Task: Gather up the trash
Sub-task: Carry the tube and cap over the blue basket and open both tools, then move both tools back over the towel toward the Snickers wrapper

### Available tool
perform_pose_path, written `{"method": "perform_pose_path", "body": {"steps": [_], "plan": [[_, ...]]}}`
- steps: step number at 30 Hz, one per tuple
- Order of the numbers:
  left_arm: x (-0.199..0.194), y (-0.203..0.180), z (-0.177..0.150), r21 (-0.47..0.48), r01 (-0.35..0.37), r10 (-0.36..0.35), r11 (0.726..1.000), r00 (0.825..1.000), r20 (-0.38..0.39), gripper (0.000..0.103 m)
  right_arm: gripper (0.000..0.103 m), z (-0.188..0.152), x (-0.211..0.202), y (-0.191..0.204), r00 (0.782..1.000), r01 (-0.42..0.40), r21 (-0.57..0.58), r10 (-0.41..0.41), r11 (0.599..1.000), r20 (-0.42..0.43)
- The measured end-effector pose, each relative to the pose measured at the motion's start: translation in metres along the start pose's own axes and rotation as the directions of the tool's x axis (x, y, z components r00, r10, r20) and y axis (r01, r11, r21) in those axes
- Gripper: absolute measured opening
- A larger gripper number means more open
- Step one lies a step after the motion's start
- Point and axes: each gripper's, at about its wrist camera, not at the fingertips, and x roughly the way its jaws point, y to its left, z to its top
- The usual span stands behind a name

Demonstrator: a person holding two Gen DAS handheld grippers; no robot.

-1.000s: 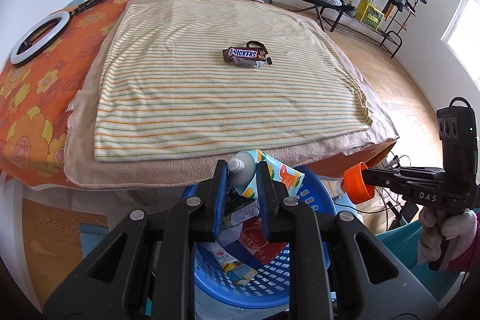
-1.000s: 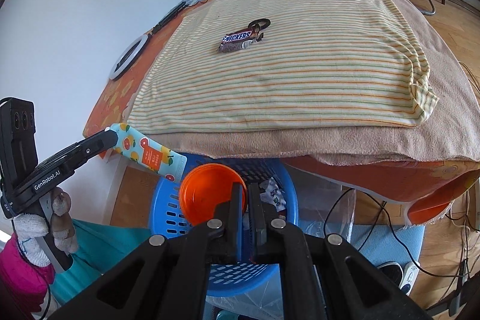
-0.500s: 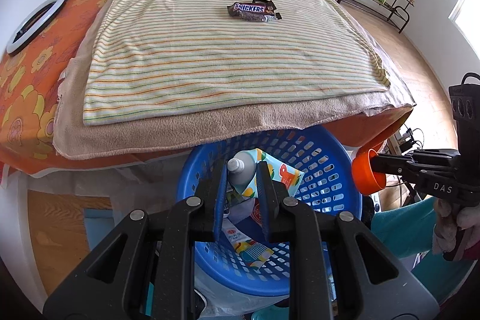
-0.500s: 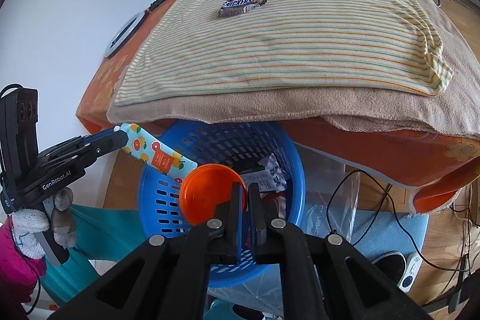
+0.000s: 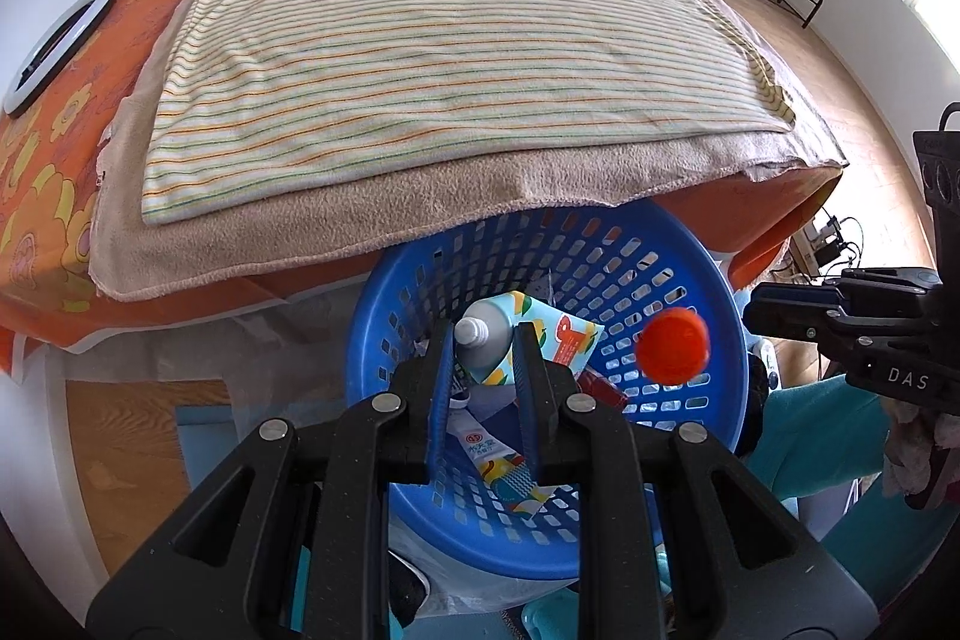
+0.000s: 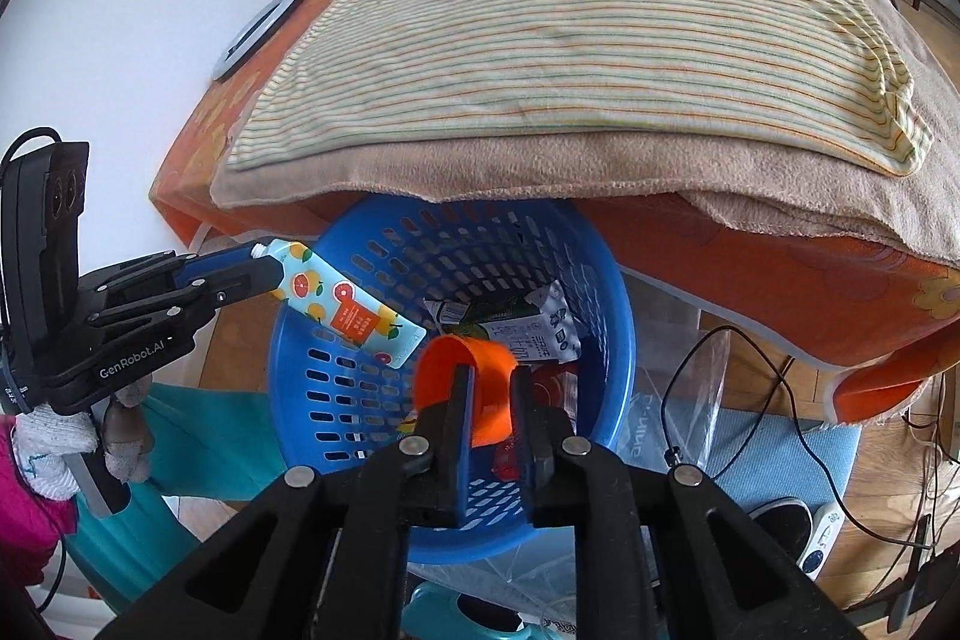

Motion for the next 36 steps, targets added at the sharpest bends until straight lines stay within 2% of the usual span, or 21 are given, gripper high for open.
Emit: {"method": "perform_pose_path", "body": {"steps": [2, 6, 8, 9, 10, 12, 19, 24, 28, 29, 30, 31, 36], "plan": [[0.001, 0.000, 0.000, -0.001, -0.007, 0.007, 1.000, 1.000, -0.007, 0.018, 0.020, 0.000, 0.000, 0.000, 1.000, 0.005, -0.004, -0.005, 1.000, 0.002], [0.005, 0.003, 0.000, -0.014, -0.007, 0.007, 1.000, 1.000, -0.023, 0.018, 0.030, 0.000, 0.000, -0.001, 1.000, 0.008, 0.002, -0.008, 1.000, 0.001], [0.006, 0.003, -0.001, -0.016, -0.009, 0.009, 1.000, 1.000, -0.029, 0.018, 0.031, 0.000, 0.001, -0.001, 1.000, 0.012, 0.003, -0.012, 1.000, -0.003], [0.007, 0.003, -0.001, -0.016, -0.013, 0.012, 1.000, 0.999, -0.031, 0.023, 0.033, 0.000, 0.001, -0.002, 1.000, 0.015, 0.003, -0.015, 1.000, -0.003], [0.007, 0.003, -0.001, -0.018, -0.016, 0.016, 1.000, 0.999, -0.031, 0.034, 0.042, 0.000, 0.001, -0.002, 1.000, 0.019, 0.003, -0.019, 1.000, -0.002], [0.005, 0.004, -0.001, -0.026, -0.023, 0.023, 0.999, 1.000, -0.019, 0.050, 0.055, 0.000, 0.000, -0.002, 1.000, 0.025, 0.003, -0.025, 1.000, 0.008], [0.003, 0.010, 0.000, -0.051, -0.036, 0.035, 0.998, 0.999, -0.018, 0.052, 0.077, 0.002, -0.003, 0.001, 0.999, 0.047, -0.010, -0.047, 0.999, 0.025], [0.003, 0.013, 0.002, -0.068, -0.042, 0.040, 0.997, 0.999, -0.022, 0.052, 0.084, 0.004, -0.006, 0.004, 0.996, 0.082, -0.028, -0.081, 0.996, 0.043], [0.001, 0.016, 0.007, -0.092, -0.047, 0.045, 0.995, 0.999, -0.029, 0.053, 0.086, 0.007, -0.010, 0.006, 0.992, 0.115, -0.041, -0.113, 0.993, 0.061], [0.000, 0.017, 0.009, -0.101, -0.046, 0.043, 0.994, 0.999, -0.031, 0.055, 0.086, 0.008, -0.011, 0.007, 0.990, 0.125, -0.042, -0.122, 0.991, 0.067], [-0.001, 0.018, 0.011, -0.109, -0.047, 0.044, 0.993, 0.999, -0.030, 0.062, 0.086, 0.009, -0.013, 0.007, 0.989, 0.133, -0.043, -0.130, 0.990, 0.076], [-0.004, 0.019, 0.014, -0.116, -0.044, 0.041, 0.992, 0.999, -0.022, 0.065, 0.087, 0.011, -0.015, 0.007, 0.987, 0.141, -0.043, -0.137, 0.989, 0.084], [-0.013, 0.024, 0.033, -0.144, -0.016, 0.017, 0.989, 1.000, 0.003, 0.065, 0.088, 0.025, -0.032, 0.005, 0.974, 0.183, -0.041, -0.176, 0.982, 0.144]]}}
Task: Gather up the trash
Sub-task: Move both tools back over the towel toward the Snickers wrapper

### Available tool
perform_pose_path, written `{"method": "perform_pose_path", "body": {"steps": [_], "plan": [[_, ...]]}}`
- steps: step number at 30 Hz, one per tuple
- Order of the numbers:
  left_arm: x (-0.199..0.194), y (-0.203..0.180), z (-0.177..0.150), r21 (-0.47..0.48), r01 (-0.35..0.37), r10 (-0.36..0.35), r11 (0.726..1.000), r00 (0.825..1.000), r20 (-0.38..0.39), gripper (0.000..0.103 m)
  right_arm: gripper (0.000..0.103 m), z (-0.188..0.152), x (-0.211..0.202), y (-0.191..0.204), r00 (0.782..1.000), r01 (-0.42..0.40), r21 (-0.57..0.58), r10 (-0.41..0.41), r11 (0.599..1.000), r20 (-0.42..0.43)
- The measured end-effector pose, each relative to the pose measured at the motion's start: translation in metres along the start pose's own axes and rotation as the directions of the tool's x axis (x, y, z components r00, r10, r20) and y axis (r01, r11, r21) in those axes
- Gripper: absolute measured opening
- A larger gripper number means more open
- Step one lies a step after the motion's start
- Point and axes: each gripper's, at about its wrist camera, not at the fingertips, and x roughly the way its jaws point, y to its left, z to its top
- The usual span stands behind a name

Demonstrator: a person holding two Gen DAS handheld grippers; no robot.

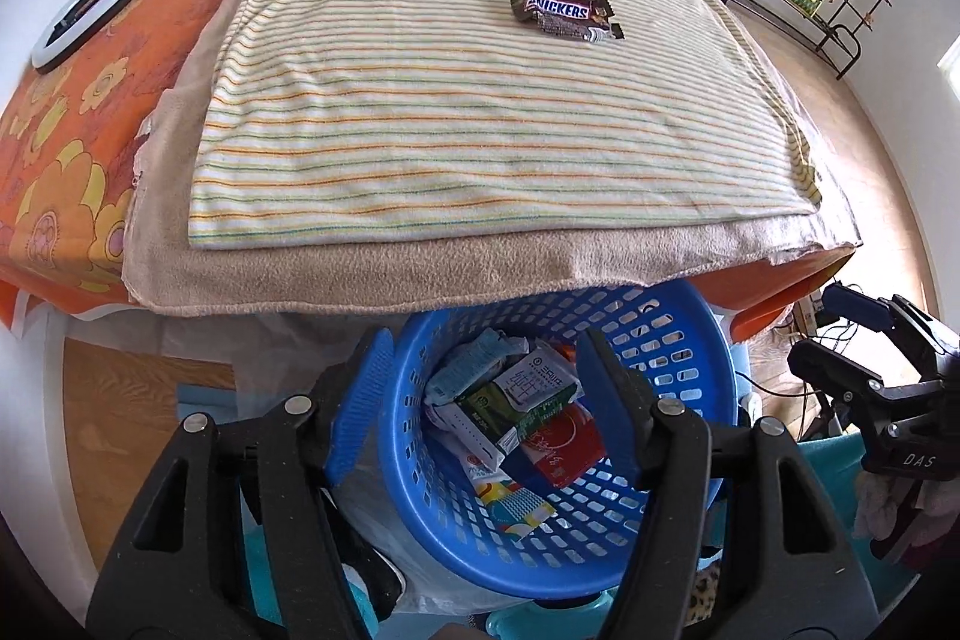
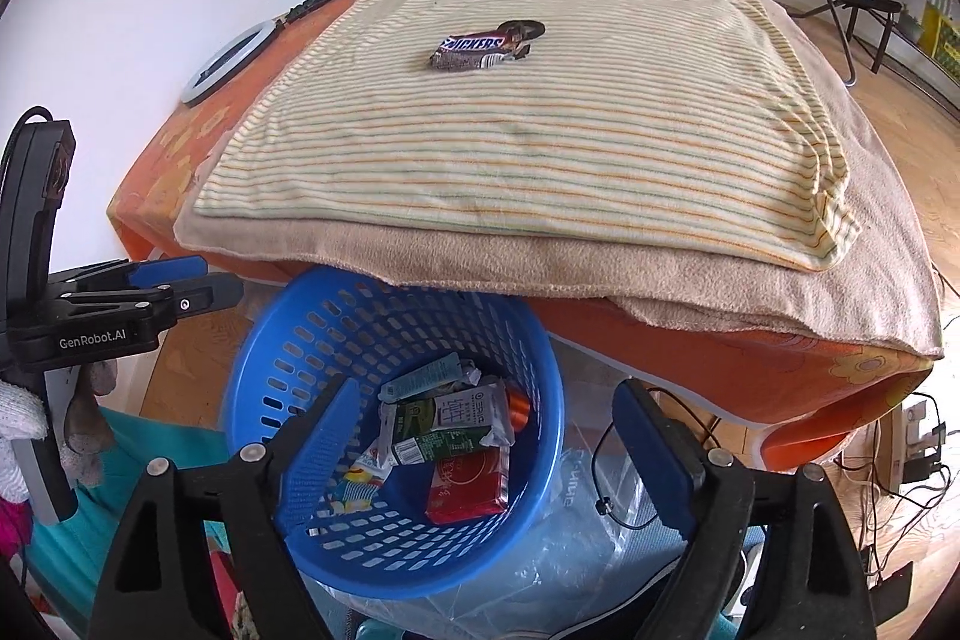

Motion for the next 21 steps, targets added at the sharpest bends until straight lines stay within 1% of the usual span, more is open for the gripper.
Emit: {"method": "perform_pose_path", "body": {"steps": [2, 4, 7, 12, 15, 19, 21], "plan": [[-0.003, -0.002, 0.011, 0.007, -0.007, 0.007, 1.000, 1.000, 0.014, 0.065, 0.088, 0.009, -0.005, -0.004, 1.000, 0.007, 0.006, -0.007, 1.000, 0.019], [-0.005, -0.005, 0.022, 0.017, -0.008, 0.007, 1.000, 0.999, 0.033, 0.065, 0.088, 0.018, -0.010, -0.009, 0.999, -0.003, 0.026, 0.002, 1.000, 0.032], [-0.007, -0.010, 0.041, 0.026, 0.007, -0.009, 1.000, 0.999, 0.052, 0.065, 0.088, 0.036, -0.015, -0.019, 0.998, -0.010, 0.054, 0.007, 0.999, 0.056], [-0.005, -0.023, 0.071, 0.068, 0.019, -0.025, 0.997, 0.996, 0.085, 0.065, 0.088, 0.071, -0.021, -0.036, 0.991, 0.010, 0.076, -0.020, 0.997, 0.132], [0.001, -0.026, 0.091, 0.051, 0.051, -0.055, 0.997, 0.995, 0.085, 0.065, 0.088, 0.094, -0.021, -0.045, 0.987, 0.005, 0.095, -0.020, 0.995, 0.159], [0.012, -0.031, 0.116, 0.054, 0.073, -0.078, 0.996, 0.992, 0.097, 0.065, 0.088, 0.127, -0.014, -0.058, 0.987, -0.010, 0.119, -0.010, 0.993, 0.163], [0.018, -0.034, 0.127, 0.058, 0.070, -0.076, 0.996, 0.992, 0.098, 0.065, 0.088, 0.142, -0.006, -0.063, 0.988, -0.020, 0.120, 0.001, 0.993, 0.155]]}}
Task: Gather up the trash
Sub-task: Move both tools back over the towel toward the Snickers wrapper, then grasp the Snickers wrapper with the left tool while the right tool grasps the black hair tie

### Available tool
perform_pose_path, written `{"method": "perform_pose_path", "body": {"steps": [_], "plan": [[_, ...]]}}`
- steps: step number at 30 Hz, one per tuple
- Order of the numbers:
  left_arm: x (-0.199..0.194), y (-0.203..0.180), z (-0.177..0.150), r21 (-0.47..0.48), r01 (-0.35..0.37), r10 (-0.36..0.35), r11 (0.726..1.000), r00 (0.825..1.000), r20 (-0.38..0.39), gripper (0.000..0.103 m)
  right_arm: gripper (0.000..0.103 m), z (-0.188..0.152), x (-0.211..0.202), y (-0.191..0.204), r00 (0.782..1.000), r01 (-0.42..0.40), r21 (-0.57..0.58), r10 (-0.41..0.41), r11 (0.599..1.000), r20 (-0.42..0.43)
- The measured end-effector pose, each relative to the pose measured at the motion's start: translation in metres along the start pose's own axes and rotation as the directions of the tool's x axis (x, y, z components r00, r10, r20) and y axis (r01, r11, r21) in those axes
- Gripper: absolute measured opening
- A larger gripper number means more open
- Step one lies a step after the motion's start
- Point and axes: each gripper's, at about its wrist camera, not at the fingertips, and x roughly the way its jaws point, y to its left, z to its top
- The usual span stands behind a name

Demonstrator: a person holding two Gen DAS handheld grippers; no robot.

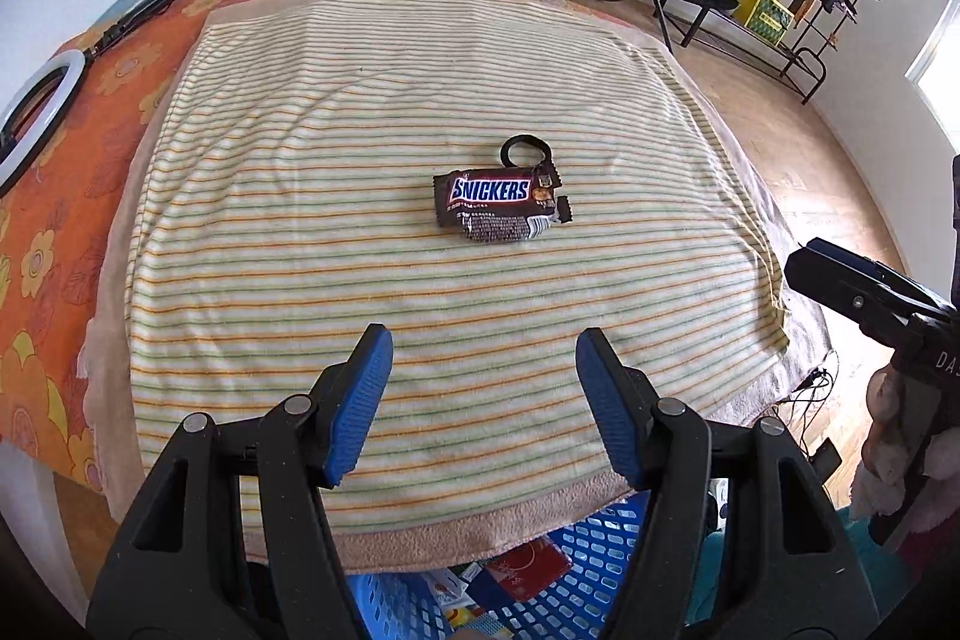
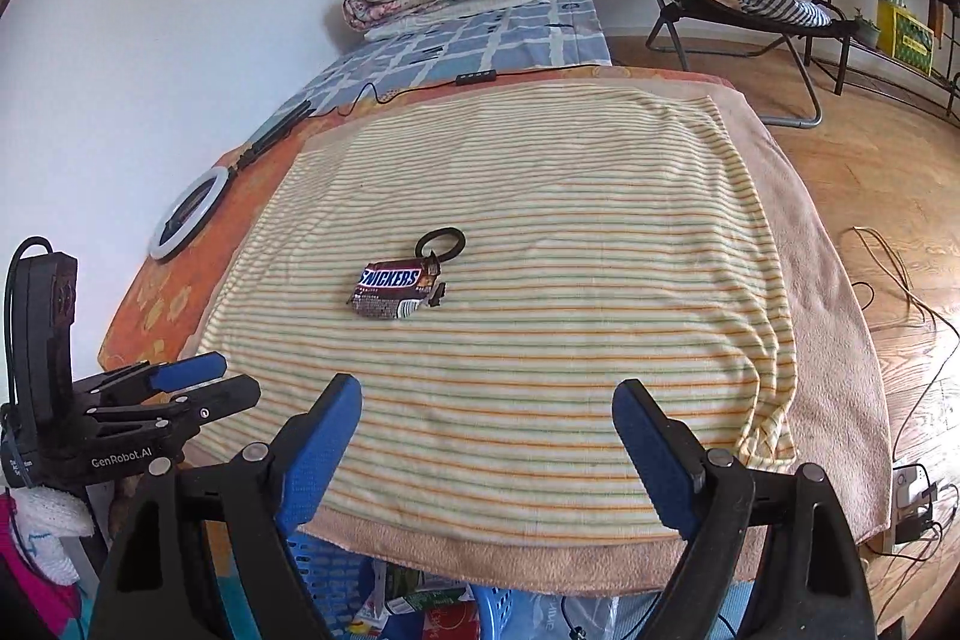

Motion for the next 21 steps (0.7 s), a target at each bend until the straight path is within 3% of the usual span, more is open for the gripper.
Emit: {"method": "perform_pose_path", "body": {"steps": [8, 11, 15, 21], "plan": [[0.039, 0.004, 0.038, 0.000, -0.004, 0.004, 1.000, 1.000, 0.002, 0.065, 0.076, 0.046, 0.051, -0.011, 0.995, -0.074, 0.079, 0.078, 0.994, -0.054], [0.054, 0.010, 0.048, -0.021, 0.005, -0.005, 1.000, 1.000, -0.007, 0.065, 0.066, 0.059, 0.074, -0.011, 0.992, -0.095, 0.099, 0.103, 0.991, -0.079], [0.071, 0.015, 0.058, -0.028, -0.002, 0.001, 1.000, 1.000, -0.020, 0.060, 0.053, 0.070, 0.107, -0.014, 0.985, -0.109, 0.134, 0.126, 0.985, -0.122], [0.091, 0.019, 0.068, -0.025, -0.002, 0.001, 1.000, 0.999, -0.040, 0.058, 0.043, 0.077, 0.144, -0.018, 0.975, -0.114, 0.183, 0.145, 0.976, -0.167]]}}
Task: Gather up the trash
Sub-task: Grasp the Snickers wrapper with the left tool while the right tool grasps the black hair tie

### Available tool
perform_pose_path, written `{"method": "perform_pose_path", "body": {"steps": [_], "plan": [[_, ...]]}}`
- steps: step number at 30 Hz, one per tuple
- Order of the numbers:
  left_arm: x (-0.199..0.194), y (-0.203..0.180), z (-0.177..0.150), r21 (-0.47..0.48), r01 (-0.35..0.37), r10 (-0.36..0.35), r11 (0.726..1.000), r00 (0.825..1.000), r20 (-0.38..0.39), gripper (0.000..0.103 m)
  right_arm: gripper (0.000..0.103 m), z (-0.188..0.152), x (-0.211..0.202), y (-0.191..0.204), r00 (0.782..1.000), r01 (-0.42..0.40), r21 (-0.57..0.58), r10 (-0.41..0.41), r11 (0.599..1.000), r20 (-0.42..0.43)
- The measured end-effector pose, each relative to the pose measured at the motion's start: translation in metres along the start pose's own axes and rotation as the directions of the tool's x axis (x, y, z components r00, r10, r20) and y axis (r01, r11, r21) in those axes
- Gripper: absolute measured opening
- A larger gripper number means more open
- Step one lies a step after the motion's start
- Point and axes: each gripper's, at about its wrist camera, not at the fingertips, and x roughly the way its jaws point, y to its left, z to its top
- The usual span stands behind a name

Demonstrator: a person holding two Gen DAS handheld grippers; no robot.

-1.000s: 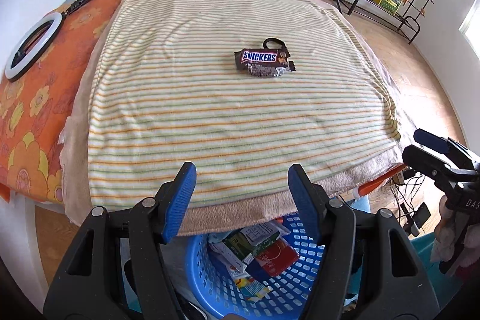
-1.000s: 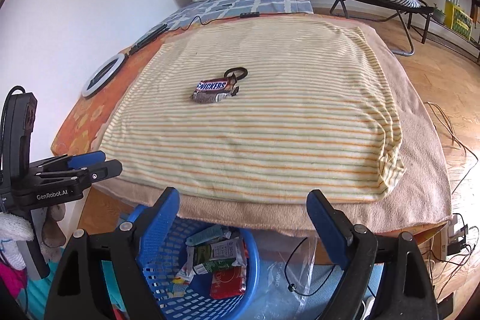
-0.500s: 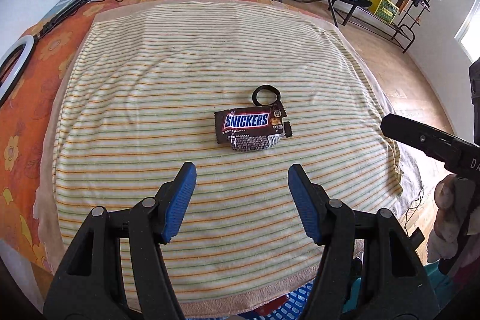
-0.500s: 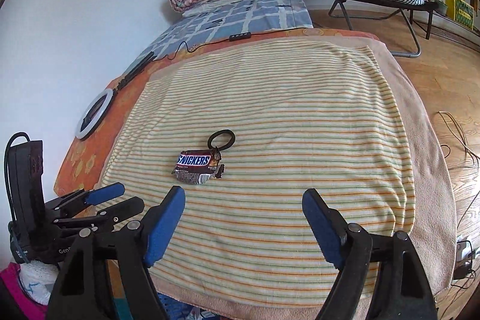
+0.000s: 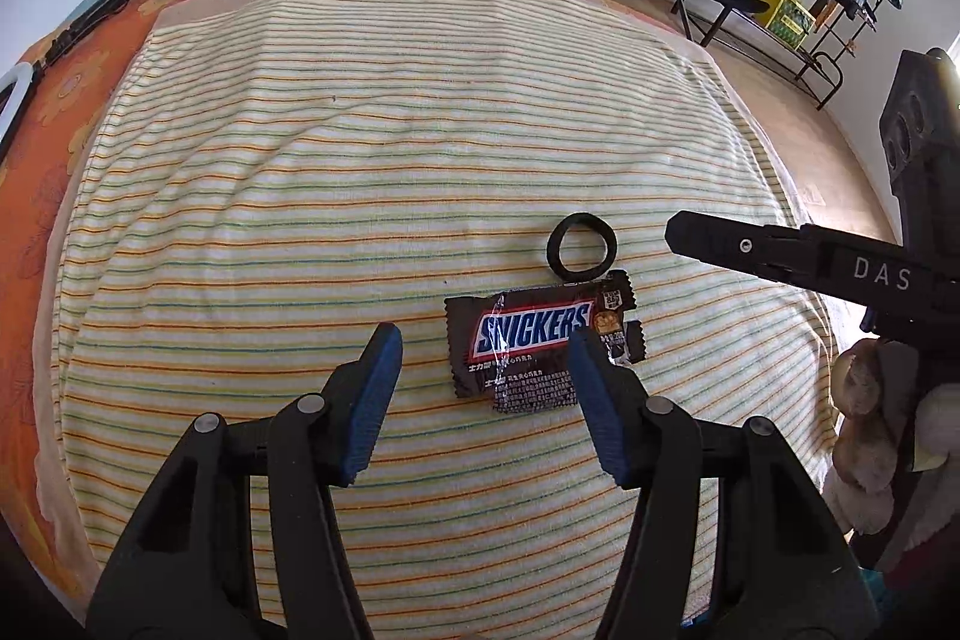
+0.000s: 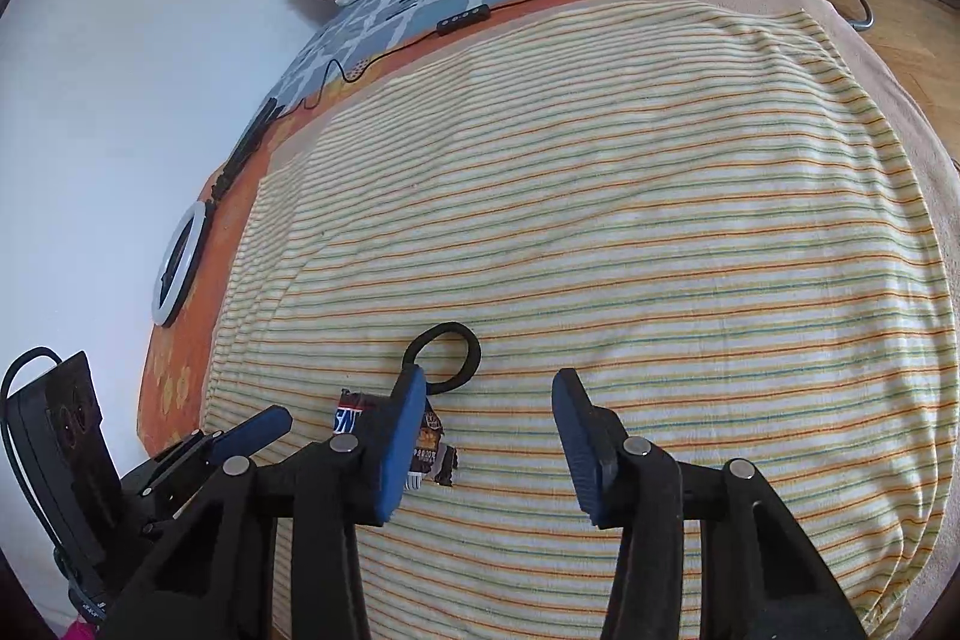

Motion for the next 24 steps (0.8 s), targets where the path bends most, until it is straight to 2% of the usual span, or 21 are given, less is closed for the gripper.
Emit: {"method": "perform_pose_path", "body": {"steps": [3, 6, 7, 9, 12, 18, 20, 22, 24], "plan": [[0.010, 0.002, 0.002, -0.008, 0.003, -0.004, 1.000, 1.000, -0.023, 0.050, 0.042, 0.005, 0.011, 0.001, 1.000, 0.007, 0.002, -0.007, 1.000, -0.006], [0.018, -0.001, 0.001, 0.000, 0.008, -0.008, 1.000, 0.999, -0.040, 0.047, 0.040, 0.009, 0.022, 0.003, 1.000, 0.013, -0.001, -0.013, 1.000, -0.013], [0.020, -0.003, 0.001, 0.015, -0.003, 0.004, 1.000, 0.999, -0.041, 0.039, 0.039, 0.009, 0.025, 0.003, 1.000, 0.016, -0.002, -0.016, 1.000, -0.016], [0.022, -0.006, 0.000, 0.048, -0.023, 0.024, 0.999, 0.999, -0.033, 0.035, 0.038, 0.010, 0.030, 0.005, 1.000, 0.020, -0.008, -0.020, 1.000, -0.021], [0.023, -0.008, -0.001, 0.064, -0.031, 0.033, 0.997, 0.999, -0.026, 0.022, 0.036, 0.009, 0.036, 0.010, 0.999, 0.039, -0.031, -0.039, 0.999, -0.023], [0.020, -0.005, -0.001, 0.063, -0.019, 0.020, 0.998, 1.000, -0.012, 0.013, 0.030, 0.007, 0.044, 0.024, 0.996, 0.085, -0.105, -0.087, 0.991, -0.010], [0.019, -0.007, -0.002, 0.070, -0.017, 0.017, 0.997, 1.000, -0.006, 0.010, 0.026, 0.004, 0.045, 0.030, 0.991, 0.132, -0.154, -0.133, 0.979, 0.003], [0.017, -0.009, -0.003, 0.078, -0.019, 0.019, 0.997, 1.000, 0.001, 0.009, 0.012, 0.002, 0.046, 0.033, 0.984, 0.176, -0.185, -0.176, 0.967, 0.020], [0.014, -0.009, -0.003, 0.076, -0.011, 0.011, 0.997, 1.000, 0.006, 0.008, 0.003, 0.002, 0.044, 0.029, 0.984, 0.176, -0.169, -0.173, 0.970, 0.031]]}}
